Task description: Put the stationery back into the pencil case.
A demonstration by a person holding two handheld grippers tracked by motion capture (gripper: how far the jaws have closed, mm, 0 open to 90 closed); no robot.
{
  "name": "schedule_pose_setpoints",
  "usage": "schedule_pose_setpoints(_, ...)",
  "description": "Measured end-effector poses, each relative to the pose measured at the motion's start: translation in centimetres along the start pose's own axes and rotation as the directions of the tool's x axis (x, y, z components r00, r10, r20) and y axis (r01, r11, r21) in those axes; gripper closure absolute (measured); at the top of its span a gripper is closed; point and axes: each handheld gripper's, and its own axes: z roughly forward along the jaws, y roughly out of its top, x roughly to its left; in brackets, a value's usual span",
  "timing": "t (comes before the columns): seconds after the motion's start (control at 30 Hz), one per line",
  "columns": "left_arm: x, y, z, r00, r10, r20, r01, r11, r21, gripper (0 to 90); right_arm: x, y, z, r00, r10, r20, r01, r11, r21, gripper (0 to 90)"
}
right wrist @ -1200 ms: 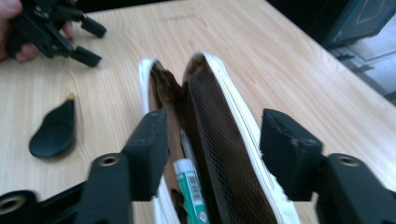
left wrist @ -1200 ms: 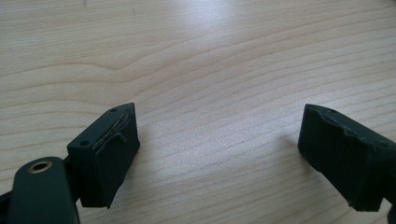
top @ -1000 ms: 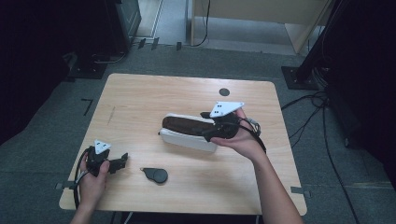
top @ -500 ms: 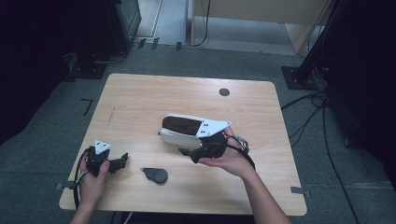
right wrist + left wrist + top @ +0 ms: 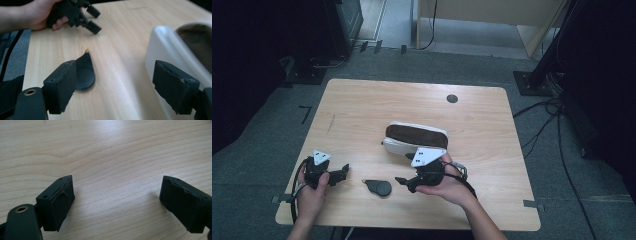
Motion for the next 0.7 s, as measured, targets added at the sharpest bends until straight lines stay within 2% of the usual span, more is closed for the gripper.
schedule_pose_setpoints(0.27,0.0,0.0,0.0,1.0,0.0,0.0,0.0,1.0,0.0,12.5,1.2,-1.8,2.1,0.9999,0.007,-0.008,-0.006,0.999,0.042,19.8)
schedule_pose_setpoints(0.47,0.0,0.0,0.0,1.0,0.001,0.001,-0.001,1.0,-0.001,12.5,2.1,-2.5,3.9,0.9995,0.018,-0.025,-0.017,0.999,0.05,20.0)
schedule_pose_setpoints(0.57,0.0,0.0,0.0,1.0,0.002,0.002,-0.002,1.0,-0.001,12.5,2.7,-2.6,4.9,0.9992,0.012,-0.037,-0.009,0.998,0.067,21.0)
schedule_pose_setpoints(0.67,0.0,0.0,0.0,1.0,0.003,0.002,-0.003,1.0,-0.001,12.5,3.4,-2.8,6.3,0.9994,-0.022,-0.026,0.024,0.995,0.097,22.2)
schedule_pose_setpoints(0.7,0.0,0.0,0.0,1.0,0.004,0.003,-0.004,1.0,-0.002,12.5,3.5,-2.8,6.5,0.9995,-0.019,-0.025,0.022,0.995,0.099,23.2)
